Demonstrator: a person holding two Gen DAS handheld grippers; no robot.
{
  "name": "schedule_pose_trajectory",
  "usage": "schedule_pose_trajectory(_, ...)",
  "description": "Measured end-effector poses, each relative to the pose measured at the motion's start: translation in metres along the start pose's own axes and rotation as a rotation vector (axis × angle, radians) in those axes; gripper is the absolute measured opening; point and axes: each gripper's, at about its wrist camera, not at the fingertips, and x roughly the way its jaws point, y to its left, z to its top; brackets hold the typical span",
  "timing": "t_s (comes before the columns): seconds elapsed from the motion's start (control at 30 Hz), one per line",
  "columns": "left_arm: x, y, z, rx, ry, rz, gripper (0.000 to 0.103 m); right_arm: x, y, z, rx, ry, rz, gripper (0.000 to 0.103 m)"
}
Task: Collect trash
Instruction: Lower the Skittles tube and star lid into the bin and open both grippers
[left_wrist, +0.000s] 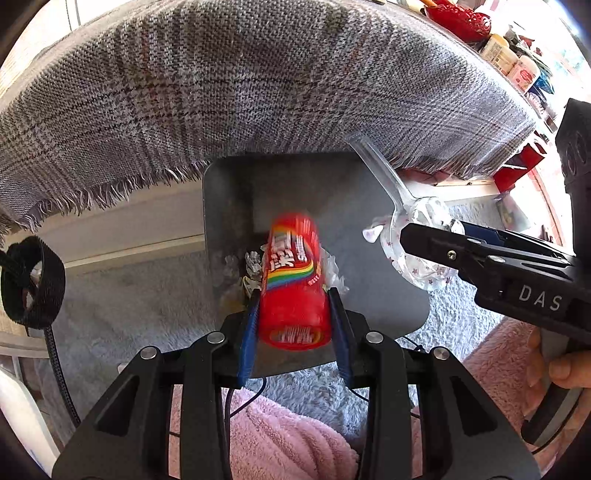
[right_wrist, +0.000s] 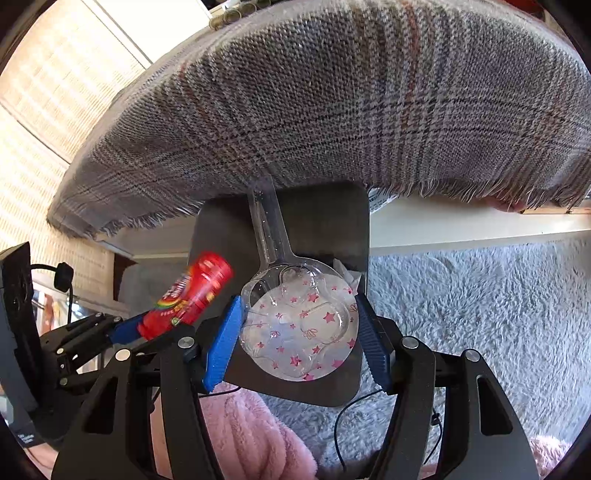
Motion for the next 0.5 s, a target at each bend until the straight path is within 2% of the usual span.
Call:
schedule_pose_trajectory(0.07,0.001,0.003,-0.001,-0.001,0.004,-0.005,0.038,0.002,-0.001,0.0,0.001,0.007,-0.003,0.063)
schedule_pose_trajectory(0.1,0.002,0.002,0.0,0.001,0.005,-0.004,0.041,0.002,-0.001,0.0,0.002,0.008,-0.006,0.066)
schedule_pose_trajectory(0.13,0.002,0.002,-0.001,0.004,0.006,-0.001,0.042,0.002,-0.001,0.001,0.004,0.005,-0.014,0.074)
schedule_pose_trajectory(0.23,0.003,0.003,-0.002,0.01,0.009,0.001,0.049,0.001,-0.005,0.002,0.017,-0.002,-0.019,0.077)
schedule_pose_trajectory(0.33,-0.001,0.003,-0.003,0.013,0.002,0.006,0.06,-0.001,-0.007,0.002,0.027,-0.008,-0.036,0.086)
schedule_pose_trajectory(0.4,-0.005,0.005,-0.004,0.009,-0.004,0.007,0.069,-0.002,-0.008,0.001,0.03,-0.008,-0.039,0.086)
schedule_pose_trajectory(0.43,-0.009,0.008,-0.004,0.007,-0.007,0.007,0.07,-0.002,-0.008,0.002,0.032,-0.006,-0.041,0.088)
schedule_pose_trajectory(0.5,-0.015,0.011,-0.004,0.005,-0.013,0.008,0.076,-0.004,-0.009,0.001,0.036,-0.011,-0.055,0.095)
